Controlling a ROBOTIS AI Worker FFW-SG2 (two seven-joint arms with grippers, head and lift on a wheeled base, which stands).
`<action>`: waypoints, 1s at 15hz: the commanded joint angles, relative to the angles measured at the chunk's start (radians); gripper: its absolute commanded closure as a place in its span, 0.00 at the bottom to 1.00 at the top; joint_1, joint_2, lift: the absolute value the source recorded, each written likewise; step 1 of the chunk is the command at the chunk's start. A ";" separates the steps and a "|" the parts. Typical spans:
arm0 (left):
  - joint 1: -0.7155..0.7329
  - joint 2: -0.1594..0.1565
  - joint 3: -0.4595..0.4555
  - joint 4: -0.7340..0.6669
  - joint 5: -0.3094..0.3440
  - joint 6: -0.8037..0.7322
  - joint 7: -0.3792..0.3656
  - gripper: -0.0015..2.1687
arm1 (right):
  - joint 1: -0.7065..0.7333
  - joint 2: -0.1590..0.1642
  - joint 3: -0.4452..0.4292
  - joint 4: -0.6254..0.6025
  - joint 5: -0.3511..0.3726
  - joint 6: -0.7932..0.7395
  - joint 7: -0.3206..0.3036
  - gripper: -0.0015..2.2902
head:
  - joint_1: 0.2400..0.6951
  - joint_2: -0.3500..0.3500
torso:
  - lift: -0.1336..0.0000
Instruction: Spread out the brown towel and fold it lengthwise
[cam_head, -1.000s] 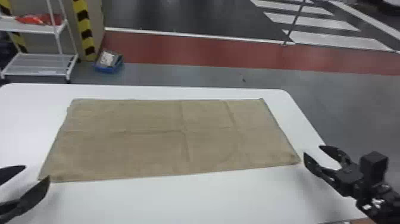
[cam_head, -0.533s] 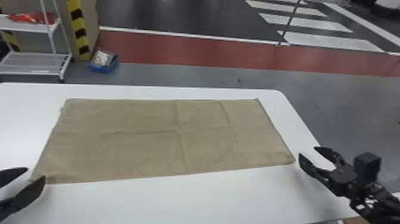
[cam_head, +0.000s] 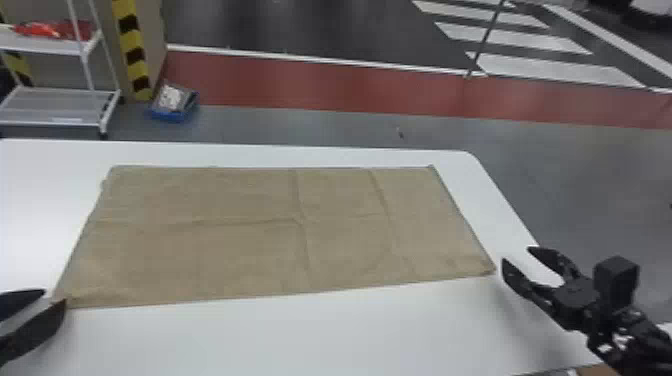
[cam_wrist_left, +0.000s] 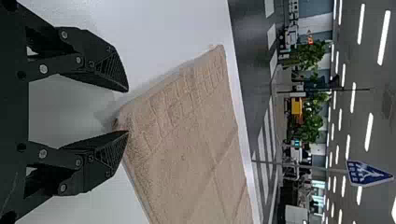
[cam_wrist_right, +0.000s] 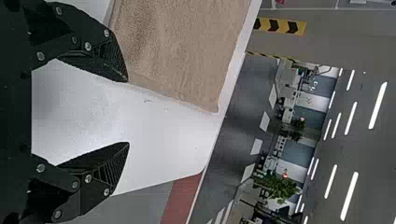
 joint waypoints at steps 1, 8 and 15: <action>0.000 0.000 0.004 -0.001 0.001 0.014 -0.003 0.33 | -0.003 0.000 0.000 -0.001 0.000 0.000 0.000 0.21 | 1.00 0.18 | 0.07; 0.008 -0.001 0.017 -0.029 0.019 0.039 -0.027 0.58 | -0.001 -0.002 -0.009 -0.004 -0.005 -0.003 0.003 0.20 | 1.00 0.18 | 0.07; 0.058 -0.014 0.039 -0.141 0.047 0.042 -0.023 0.58 | 0.010 0.000 0.023 0.036 0.041 -0.144 0.104 0.21 | 1.00 0.21 | 0.07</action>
